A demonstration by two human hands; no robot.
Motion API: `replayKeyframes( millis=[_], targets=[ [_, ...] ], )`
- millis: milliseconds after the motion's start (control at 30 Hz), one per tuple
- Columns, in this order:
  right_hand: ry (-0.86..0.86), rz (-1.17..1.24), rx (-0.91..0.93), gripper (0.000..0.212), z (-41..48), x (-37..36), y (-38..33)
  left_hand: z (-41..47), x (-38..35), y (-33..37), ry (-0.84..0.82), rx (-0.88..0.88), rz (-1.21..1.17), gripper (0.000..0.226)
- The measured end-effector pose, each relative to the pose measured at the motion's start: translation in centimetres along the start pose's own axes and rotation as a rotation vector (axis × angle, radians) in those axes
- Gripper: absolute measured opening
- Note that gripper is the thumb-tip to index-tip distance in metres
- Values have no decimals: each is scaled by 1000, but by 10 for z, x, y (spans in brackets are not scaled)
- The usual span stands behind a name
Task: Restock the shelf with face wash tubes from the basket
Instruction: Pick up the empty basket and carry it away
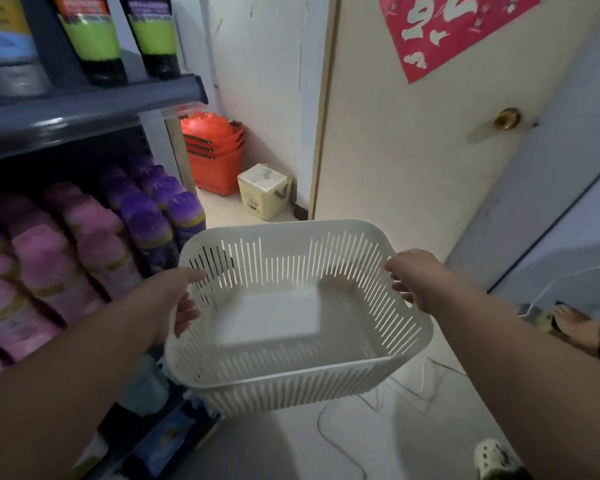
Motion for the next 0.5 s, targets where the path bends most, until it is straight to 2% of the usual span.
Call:
replayKeyframes(
  millis=[333,500],
  targets=[
    [157,79,-82,5,-24,29,15,10,-24,37,-178,-44,108,35],
    [242,99,-140,10,-42,40,24,14,-32,49,-220,-86,150,35]
  ],
)
Point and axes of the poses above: each hand's wrist, its own z-axis towards the middle knuckle, its own x-axis out of the back of the hand, y = z × x, the point moved 7 cm from there along z, towards the middle knuckle, and after that the axes turned 6 degrees about -z, right-handed, at the moved point
